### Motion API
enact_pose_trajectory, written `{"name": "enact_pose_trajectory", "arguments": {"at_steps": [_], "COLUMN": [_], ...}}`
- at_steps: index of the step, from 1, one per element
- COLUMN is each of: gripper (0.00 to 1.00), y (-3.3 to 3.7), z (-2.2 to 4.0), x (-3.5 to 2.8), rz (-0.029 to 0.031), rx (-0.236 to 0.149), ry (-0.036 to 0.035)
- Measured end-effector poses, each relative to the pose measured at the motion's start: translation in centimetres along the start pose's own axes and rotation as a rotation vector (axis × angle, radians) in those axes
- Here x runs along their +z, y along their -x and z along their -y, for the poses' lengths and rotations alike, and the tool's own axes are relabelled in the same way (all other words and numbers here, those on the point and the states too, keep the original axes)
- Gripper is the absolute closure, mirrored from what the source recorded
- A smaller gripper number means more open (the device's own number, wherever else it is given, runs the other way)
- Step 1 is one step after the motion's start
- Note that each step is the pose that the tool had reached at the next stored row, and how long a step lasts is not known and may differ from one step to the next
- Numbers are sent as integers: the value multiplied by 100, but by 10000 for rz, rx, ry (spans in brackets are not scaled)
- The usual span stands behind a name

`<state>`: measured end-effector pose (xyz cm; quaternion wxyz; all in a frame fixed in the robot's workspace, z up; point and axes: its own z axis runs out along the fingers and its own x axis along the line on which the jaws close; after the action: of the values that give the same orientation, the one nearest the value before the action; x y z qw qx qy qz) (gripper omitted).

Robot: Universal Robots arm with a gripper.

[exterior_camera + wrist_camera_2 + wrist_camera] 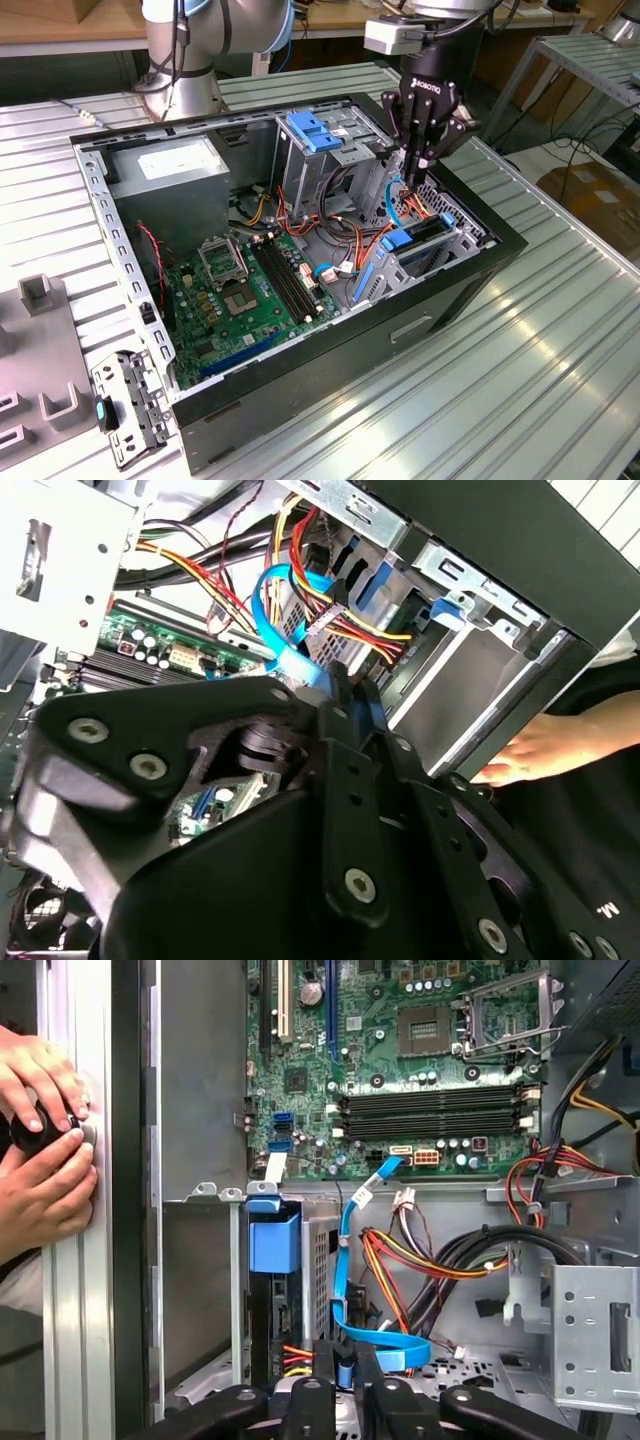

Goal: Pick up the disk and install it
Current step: 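Insert the second disk wire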

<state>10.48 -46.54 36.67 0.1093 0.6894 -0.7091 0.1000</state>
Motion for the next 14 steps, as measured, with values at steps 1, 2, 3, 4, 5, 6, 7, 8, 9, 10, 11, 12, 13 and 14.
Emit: {"name": "enact_pose_trajectory", "arguments": {"at_steps": [1, 2, 3, 4, 5, 6, 7, 8, 9, 10, 11, 12, 13, 14], "gripper": [84, 84, 84, 84, 84, 84, 84, 84, 84, 84, 84, 84, 84, 84], "y": [1, 2, 1, 1, 2, 3, 3, 3, 3, 3, 3, 3, 3, 4], "z": [0, 0, 0, 0, 1, 1, 1, 1, 1, 1, 1, 1, 1, 1], "x": [3, 5, 5, 6, 7, 8, 10, 10, 10, 11, 11, 11, 11, 11], "rz": [-16, -19, -19, -19, -17, -17, -16, -17, -17, -17, -17, -17, -16, -17], "rx": [0, 1, 1, 1, 0, 0, 0, 0, 0, 0, 0, 0, 0, 0], "ry": [0, -1, 0, -1, -1, -1, -1, -1, -1, -1, -1, -1, -1, -1]}}
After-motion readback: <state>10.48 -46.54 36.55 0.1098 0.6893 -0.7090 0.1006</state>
